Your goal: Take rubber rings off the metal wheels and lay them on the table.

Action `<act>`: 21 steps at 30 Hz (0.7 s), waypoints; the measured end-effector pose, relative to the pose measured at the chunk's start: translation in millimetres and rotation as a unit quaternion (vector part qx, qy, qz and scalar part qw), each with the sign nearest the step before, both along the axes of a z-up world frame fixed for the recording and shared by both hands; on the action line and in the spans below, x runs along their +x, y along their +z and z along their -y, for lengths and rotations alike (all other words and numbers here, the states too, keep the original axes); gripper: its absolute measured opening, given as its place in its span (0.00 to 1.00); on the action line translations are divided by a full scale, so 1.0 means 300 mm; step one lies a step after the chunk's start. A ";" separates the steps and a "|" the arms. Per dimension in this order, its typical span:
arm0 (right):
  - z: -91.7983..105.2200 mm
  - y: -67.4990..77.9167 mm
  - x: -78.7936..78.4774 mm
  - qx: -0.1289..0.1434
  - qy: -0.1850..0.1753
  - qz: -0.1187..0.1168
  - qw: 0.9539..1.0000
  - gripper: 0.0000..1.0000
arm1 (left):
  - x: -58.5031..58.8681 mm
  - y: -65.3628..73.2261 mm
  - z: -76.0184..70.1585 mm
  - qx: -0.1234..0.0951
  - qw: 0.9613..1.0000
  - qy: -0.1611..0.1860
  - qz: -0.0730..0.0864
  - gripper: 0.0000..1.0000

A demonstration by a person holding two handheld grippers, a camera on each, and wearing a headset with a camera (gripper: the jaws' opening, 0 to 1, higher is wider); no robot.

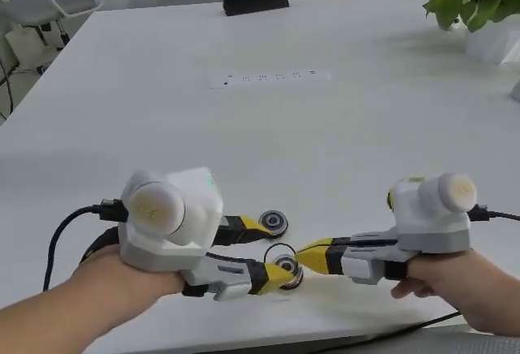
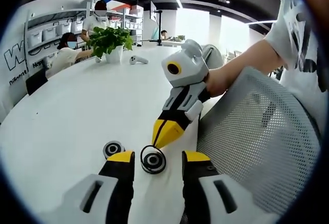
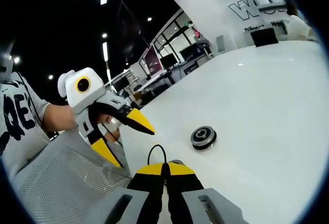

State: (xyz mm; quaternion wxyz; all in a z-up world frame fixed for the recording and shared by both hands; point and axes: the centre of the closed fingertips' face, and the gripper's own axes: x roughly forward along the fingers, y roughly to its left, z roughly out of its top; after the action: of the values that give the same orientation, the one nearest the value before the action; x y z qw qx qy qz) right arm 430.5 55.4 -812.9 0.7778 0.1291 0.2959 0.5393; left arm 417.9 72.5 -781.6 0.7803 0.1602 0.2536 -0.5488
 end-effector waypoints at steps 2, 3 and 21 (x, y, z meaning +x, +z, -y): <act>-0.001 0.006 0.000 0.003 0.000 0.000 1.000 0.00 | -0.001 0.010 -0.012 -0.002 1.000 0.004 0.001 0.35; -0.003 0.009 -0.001 0.003 0.001 0.000 1.000 0.00 | 0.000 0.016 -0.018 -0.004 1.000 0.008 0.001 0.36; -0.021 0.068 0.005 0.009 0.010 0.005 1.000 0.00 | -0.020 0.080 -0.087 -0.026 0.999 0.041 -0.001 0.59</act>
State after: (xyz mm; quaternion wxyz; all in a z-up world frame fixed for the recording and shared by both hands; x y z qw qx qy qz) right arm 432.1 61.8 -792.5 0.7729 0.1301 0.2884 0.5500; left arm 412.0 98.5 -757.5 0.8056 0.1292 0.2462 -0.5231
